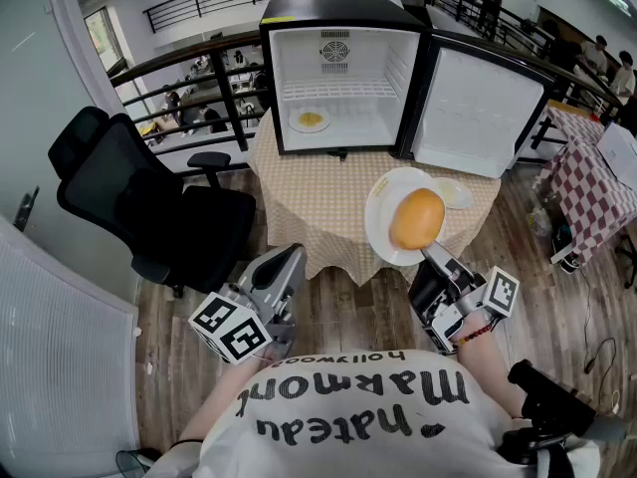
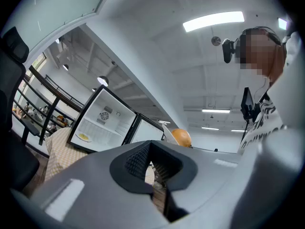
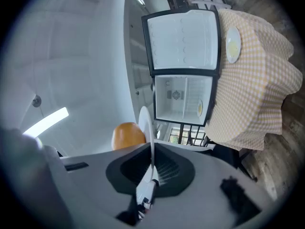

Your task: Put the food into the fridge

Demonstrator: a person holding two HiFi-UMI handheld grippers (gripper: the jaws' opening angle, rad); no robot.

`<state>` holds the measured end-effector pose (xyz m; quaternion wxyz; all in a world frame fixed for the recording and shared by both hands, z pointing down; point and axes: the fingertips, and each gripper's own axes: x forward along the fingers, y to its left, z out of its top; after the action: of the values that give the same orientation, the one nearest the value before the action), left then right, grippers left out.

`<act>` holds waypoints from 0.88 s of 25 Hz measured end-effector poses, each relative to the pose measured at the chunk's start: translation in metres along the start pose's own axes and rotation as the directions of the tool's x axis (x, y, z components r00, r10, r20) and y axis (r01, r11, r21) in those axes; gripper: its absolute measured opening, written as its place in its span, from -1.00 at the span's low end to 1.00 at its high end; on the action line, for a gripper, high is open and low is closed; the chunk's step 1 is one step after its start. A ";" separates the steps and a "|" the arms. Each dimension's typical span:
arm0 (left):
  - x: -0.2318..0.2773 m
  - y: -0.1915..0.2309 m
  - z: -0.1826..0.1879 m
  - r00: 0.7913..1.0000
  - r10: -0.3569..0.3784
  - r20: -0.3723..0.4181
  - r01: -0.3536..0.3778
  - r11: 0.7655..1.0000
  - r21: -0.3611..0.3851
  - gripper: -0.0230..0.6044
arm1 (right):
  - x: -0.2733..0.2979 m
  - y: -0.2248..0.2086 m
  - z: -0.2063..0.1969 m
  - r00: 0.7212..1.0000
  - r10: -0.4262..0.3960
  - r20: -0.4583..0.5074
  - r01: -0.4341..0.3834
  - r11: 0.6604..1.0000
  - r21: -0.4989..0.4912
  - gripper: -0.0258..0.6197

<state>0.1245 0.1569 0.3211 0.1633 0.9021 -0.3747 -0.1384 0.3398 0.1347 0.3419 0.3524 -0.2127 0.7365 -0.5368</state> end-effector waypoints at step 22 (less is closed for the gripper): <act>-0.067 0.048 0.017 1.000 0.019 -0.009 -0.019 1.000 0.008 -0.90 | 0.058 -0.012 -0.071 0.998 0.043 -0.034 -0.042 0.998 0.039 -0.85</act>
<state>0.0423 0.1702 0.3335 0.1627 0.8997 -0.3832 -0.1313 0.2473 0.1365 0.3484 0.3550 -0.1808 0.7366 -0.5466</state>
